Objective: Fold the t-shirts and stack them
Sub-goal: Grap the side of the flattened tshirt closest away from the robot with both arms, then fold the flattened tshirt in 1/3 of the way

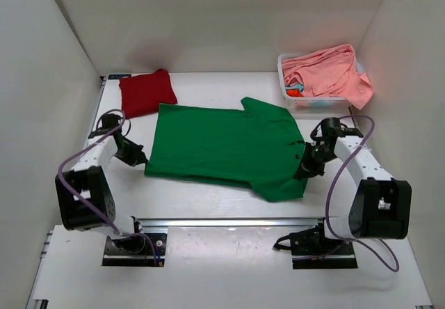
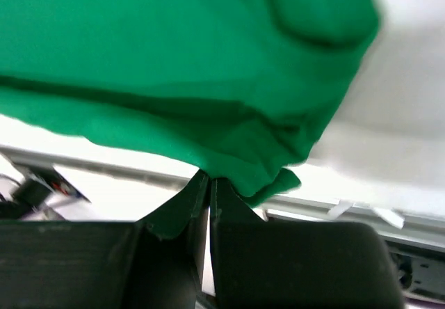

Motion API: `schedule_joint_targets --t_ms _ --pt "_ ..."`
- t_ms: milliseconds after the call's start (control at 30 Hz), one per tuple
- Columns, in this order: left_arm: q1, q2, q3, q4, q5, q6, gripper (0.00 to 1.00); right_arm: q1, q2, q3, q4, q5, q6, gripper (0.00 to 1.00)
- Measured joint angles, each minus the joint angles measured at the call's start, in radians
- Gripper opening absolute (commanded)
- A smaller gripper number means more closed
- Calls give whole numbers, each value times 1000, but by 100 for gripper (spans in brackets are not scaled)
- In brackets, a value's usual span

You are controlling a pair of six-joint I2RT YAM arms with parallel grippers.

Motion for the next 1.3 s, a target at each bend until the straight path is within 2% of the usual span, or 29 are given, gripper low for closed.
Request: schedule_joint_targets --t_ms 333,533,567,733,867,1233,1267,1300 --pt "-13 266 180 41 37 2 0 -84 175 150 61 21 14 0" --pt "-31 391 315 43 60 15 0 -87 264 206 83 30 14 0" --pt "-32 407 325 43 61 16 11 -86 278 215 85 31 14 2" --pt "-26 438 329 33 70 24 40 -84 349 246 115 35 16 19" --pt "-16 436 330 23 70 27 41 -84 372 270 138 48 18 26" --pt "-23 345 196 21 70 35 41 -56 372 309 166 59 18 25" --pt "-28 345 194 18 66 37 40 -52 372 308 167 59 18 25" --pt "-36 345 194 14 61 40 31 -50 369 304 171 57 19 25"
